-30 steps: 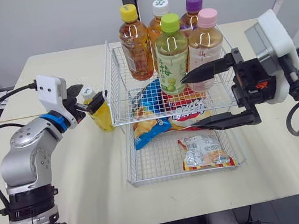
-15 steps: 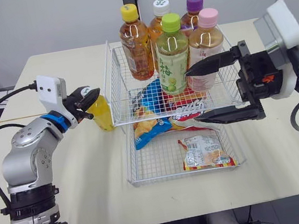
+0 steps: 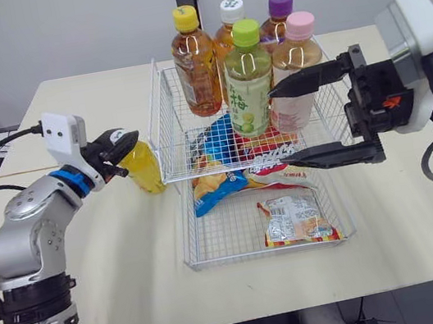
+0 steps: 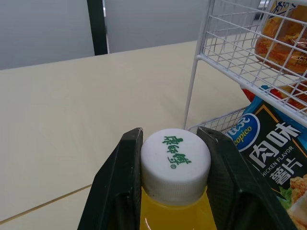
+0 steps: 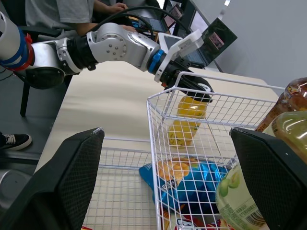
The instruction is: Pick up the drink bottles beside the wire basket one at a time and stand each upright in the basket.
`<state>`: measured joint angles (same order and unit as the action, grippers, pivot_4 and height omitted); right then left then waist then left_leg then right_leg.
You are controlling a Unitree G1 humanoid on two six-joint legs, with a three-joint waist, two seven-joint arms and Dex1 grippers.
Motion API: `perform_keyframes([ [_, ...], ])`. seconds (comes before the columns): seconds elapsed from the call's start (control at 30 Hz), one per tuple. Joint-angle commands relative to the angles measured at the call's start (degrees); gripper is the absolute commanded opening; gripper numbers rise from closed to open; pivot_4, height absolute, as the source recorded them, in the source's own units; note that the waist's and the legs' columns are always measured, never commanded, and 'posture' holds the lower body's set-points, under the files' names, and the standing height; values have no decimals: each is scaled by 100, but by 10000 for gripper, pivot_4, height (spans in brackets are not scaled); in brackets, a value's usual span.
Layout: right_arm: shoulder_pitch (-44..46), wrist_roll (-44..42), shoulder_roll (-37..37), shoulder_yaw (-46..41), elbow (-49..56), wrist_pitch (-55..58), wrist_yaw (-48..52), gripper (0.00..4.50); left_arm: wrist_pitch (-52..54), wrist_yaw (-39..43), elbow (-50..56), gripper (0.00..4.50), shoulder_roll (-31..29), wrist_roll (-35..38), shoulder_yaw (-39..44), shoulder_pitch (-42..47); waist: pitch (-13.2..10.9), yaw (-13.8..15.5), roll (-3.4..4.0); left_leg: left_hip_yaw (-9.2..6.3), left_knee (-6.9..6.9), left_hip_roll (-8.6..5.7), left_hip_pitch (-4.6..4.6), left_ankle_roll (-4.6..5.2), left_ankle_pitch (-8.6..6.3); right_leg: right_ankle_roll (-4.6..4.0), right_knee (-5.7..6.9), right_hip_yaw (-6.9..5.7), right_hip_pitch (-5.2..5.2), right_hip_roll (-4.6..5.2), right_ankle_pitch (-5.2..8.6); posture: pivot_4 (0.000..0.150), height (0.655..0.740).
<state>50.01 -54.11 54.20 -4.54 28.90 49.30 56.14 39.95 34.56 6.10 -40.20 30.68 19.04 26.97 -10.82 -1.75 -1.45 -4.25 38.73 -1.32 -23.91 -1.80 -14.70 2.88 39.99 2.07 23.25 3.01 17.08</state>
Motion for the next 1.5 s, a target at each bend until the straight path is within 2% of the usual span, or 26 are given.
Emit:
perform_keyframes([
  [0.03,77,-90,202,-376,-75,5,32,45000,198,70,603,13501,-483,375,658,98,0,7,0,0,0,0,0,0,0,0,0,0,0,0,0,1500,7400],
  [0.17,-63,-117,481,-714,-243,-6,160,45000,586,274,737,13501,-997,733,990,141,0,13,0,1,-1,-2,-1,0,0,0,-3,-2,-1,1,0,1500,7400],
  [0.33,-283,11,700,-928,-294,-151,209,45000,1025,1009,580,13501,-1923,1254,1244,310,-1,18,0,0,-1,-1,0,1,0,0,-3,-6,-3,0,0,1500,7400],
  [0.5,-494,131,811,-1070,-348,-292,236,45000,1239,1504,-42,13501,-2777,1484,1137,1047,-2,2,1,5,-3,0,1,1,0,0,-2,-8,-2,-6,1,1500,7400],
  [0.67,-593,183,816,-1164,-370,-418,195,45000,1390,1864,-684,13501,-3304,1583,815,1848,-3,-8,1,7,-5,1,2,1,0,0,-2,-8,-1,-20,1,1500,7400],
  [0.97,-516,-139,711,-1366,-436,-369,58,45000,1817,2328,-1151,13501,-3273,1855,-35,3492,-4,-5,-1,5,-1,3,-4,0,0,1,-2,-4,-1,-40,1,1500,7400],
  [1.3,-707,-404,730,-1499,-353,-310,7,45000,2159,2512,-1369,13501,-2929,1928,-451,4403,-5,-12,-1,6,-1,7,-2,0,0,1,1,-1,1,-47,1,1500,7400],
  [1.5,-773,-455,770,-1546,-334,-325,-34,45000,2218,2773,-1728,13501,-2873,1714,-794,5112,-5,-14,-1,8,-1,6,-2,0,0,1,1,1,1,-47,2,1500,7400],
])
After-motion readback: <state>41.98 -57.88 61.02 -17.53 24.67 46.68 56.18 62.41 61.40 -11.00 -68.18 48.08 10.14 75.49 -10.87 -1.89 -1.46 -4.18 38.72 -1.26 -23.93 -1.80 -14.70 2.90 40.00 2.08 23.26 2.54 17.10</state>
